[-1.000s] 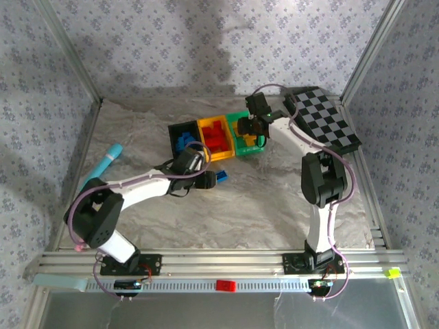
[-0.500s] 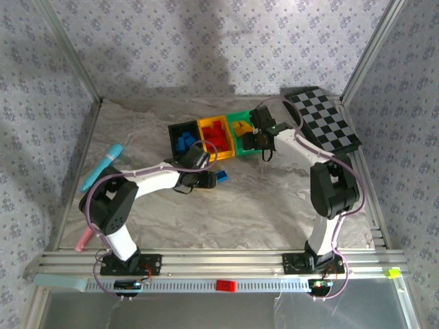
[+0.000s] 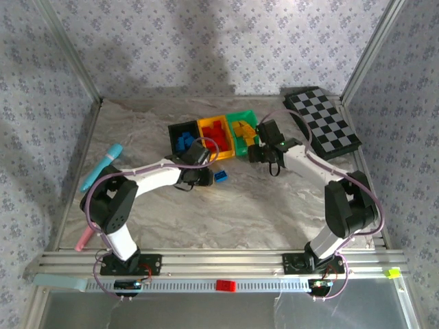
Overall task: Sort the legos into containers by color
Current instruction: Pick up the lego from the center of the table, then place the lego in the container.
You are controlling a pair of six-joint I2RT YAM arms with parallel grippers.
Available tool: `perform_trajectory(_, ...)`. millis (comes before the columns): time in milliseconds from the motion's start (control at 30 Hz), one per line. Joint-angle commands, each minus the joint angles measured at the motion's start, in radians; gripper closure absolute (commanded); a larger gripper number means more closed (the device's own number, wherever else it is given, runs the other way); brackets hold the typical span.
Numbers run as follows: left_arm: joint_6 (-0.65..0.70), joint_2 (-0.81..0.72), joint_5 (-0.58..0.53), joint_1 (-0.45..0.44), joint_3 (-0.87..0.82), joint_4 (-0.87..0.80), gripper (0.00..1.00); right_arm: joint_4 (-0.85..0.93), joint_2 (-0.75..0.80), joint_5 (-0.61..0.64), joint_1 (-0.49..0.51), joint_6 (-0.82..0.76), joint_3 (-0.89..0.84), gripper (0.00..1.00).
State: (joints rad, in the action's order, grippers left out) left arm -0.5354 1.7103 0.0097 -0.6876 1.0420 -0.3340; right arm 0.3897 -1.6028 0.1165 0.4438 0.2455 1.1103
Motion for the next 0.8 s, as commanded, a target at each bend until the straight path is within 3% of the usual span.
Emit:
perform_trajectory(0,0.015,-0.052,-0.021,-0.002,0.091,-0.047,0.68,-0.026,0.055,0.017,0.004,0.003,-0.056,0.39)
perform_trajectory(267,0.079,0.046,-0.04,-0.001,0.329,-0.099,0.67,-0.066,0.155,0.036,0.03,0.034,-0.2,0.39)
perform_trajectory(767,0.19,0.497,-0.011,0.02,1.011,-0.229,0.67,-0.061,0.269,0.121,0.144,0.102,-0.338,0.39)
